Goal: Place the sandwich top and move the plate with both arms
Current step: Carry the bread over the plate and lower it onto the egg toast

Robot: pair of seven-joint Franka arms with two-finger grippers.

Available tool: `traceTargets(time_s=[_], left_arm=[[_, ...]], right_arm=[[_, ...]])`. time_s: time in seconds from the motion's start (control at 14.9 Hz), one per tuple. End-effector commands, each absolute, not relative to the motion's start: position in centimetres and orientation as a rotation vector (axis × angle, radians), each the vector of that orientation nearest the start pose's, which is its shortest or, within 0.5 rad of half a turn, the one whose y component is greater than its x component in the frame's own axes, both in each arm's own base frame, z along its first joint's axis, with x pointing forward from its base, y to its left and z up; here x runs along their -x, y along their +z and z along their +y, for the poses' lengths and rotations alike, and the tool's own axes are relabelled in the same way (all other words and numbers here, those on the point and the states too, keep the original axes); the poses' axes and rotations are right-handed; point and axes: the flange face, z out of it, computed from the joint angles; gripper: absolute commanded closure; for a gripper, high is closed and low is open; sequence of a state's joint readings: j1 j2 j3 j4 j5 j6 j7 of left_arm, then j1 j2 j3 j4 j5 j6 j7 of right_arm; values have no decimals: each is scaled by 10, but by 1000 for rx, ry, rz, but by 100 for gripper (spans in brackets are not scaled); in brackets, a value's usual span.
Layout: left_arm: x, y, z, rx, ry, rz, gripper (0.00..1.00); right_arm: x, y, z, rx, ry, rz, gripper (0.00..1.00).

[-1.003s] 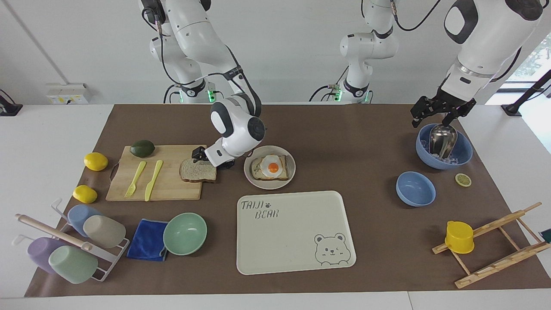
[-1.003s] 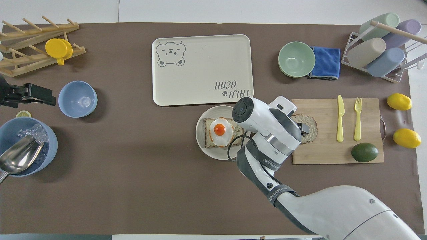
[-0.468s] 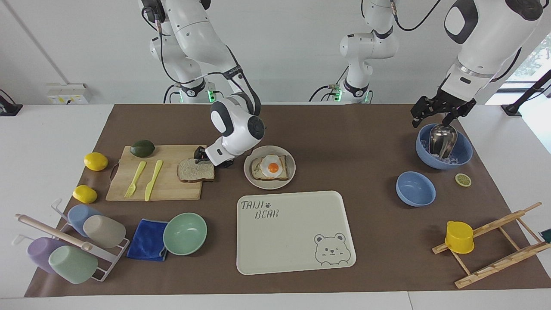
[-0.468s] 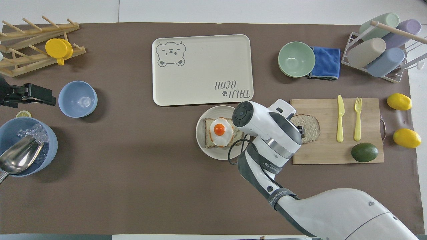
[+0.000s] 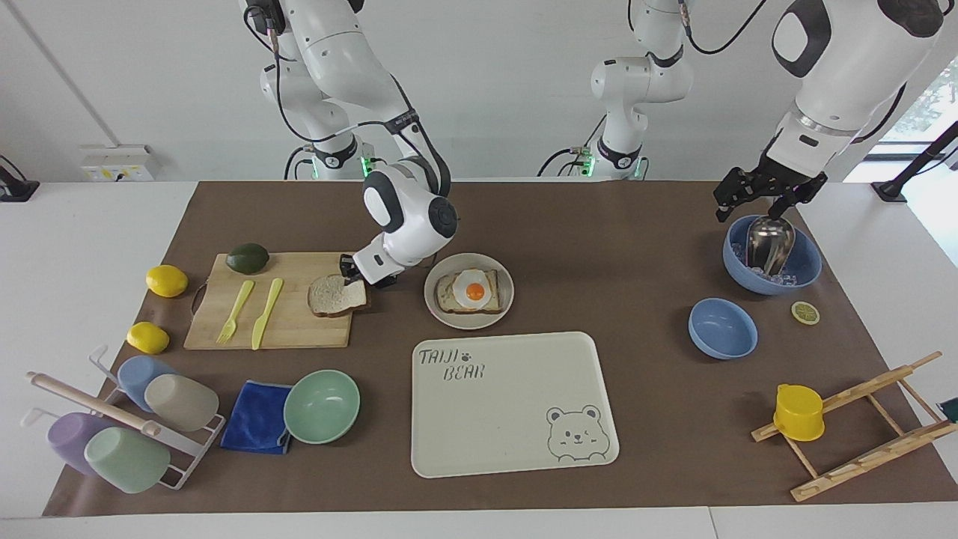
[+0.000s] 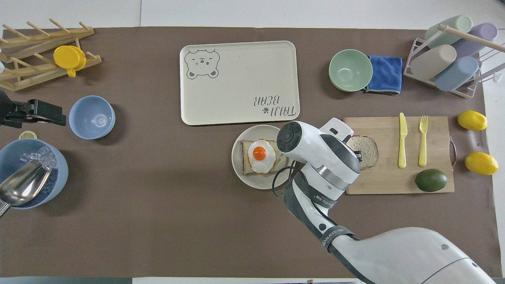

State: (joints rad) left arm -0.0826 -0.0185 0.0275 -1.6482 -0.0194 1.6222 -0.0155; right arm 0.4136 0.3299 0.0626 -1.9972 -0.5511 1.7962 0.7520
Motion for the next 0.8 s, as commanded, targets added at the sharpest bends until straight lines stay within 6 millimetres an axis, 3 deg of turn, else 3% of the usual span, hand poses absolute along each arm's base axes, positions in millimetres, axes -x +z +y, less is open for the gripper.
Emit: traceTargets(time_s=[0.0,0.33,0.6,0.74], left_arm=[[-541,602,-23,3145,19,58,0],[-536,597,-21,3145,36,55,0],[-536,598,-22,3145,34,53,0],[-536,598,-22,3145,29,55,0]], right_arm=[[-503,285,235,-2438,-181,26,100],[-511,357,320,-2473,-162,18,100],[-497,383,380,-2523,-126,76,100],[-485,382,400,-2560,-121,95,100]])
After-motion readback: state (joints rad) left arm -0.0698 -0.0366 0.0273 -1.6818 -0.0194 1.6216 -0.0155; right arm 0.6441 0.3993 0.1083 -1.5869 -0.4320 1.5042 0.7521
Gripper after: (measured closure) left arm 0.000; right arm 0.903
